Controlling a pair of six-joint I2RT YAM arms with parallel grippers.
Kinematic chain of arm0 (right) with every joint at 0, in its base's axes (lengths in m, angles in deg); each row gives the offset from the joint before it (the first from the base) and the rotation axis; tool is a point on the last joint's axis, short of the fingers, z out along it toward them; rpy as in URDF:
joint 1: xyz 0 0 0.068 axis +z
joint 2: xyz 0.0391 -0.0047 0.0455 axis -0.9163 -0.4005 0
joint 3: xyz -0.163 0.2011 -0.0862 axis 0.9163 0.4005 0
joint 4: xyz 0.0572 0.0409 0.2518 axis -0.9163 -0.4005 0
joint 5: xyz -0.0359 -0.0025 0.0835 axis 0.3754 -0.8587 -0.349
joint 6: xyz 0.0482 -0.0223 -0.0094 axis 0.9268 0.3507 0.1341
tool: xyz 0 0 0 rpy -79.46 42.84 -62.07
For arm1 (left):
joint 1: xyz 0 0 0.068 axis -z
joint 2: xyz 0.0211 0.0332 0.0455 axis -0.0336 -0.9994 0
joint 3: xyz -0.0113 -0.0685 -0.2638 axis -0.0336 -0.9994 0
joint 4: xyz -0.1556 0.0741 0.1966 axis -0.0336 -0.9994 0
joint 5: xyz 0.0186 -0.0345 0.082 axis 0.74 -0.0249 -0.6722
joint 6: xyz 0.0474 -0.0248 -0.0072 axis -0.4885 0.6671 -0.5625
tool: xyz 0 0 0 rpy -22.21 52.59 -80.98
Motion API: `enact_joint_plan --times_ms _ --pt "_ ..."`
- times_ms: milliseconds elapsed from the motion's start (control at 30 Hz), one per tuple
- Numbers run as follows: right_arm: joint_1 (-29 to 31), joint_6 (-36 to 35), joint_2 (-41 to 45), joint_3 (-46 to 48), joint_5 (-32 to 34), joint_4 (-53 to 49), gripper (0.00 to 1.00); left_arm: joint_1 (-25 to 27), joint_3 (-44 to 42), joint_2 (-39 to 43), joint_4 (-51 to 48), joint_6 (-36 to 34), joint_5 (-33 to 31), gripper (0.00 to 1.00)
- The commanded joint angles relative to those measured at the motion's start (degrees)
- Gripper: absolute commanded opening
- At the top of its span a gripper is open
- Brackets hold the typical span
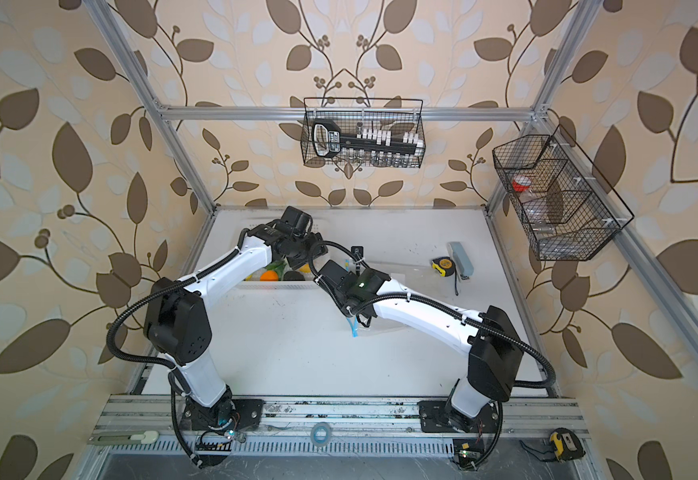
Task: Place the food in the zip-top bag and seal the zipper
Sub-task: 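Lower the left gripper into the basket while the right holds the zipper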
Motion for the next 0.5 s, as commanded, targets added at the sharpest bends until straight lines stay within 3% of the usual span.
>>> enact_joint_plan --times_ms 0,467 --pt "0.40 -0.01 1.62 1.11 -0.10 0.61 0.00 -2.48 1.83 0.88 -4.96 -4.09 -2.81 0.78" --pt "0.61 -0.46 1.46 1.20 -0.54 1.29 0.00 -3.85 8.02 -7.02 -11.34 -4.11 -5.17 0.80"
